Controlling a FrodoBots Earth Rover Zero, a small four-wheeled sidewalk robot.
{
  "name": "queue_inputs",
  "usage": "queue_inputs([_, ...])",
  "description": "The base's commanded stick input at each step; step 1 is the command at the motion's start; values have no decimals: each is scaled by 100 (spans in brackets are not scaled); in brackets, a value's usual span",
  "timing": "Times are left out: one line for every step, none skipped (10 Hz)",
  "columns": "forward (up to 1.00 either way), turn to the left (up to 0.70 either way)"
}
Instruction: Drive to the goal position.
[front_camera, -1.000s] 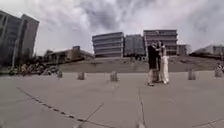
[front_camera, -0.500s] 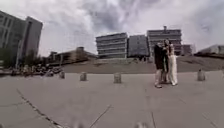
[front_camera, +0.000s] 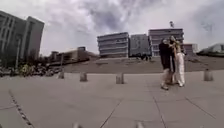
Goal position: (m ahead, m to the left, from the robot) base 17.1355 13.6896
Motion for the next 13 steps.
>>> queue_inputs([70, 0])
queue_inputs([70, 0])
queue_inputs([70, 0])
queue_inputs([70, 0])
queue_inputs([70, 0])
queue_inputs([70, 0])
queue_inputs([70, 0])
queue_inputs([70, 0])
queue_inputs([70, 0])
queue_inputs([70, 0])
queue_inputs([70, 1])
queue_inputs([70, 12])
queue_inputs([70, 14])
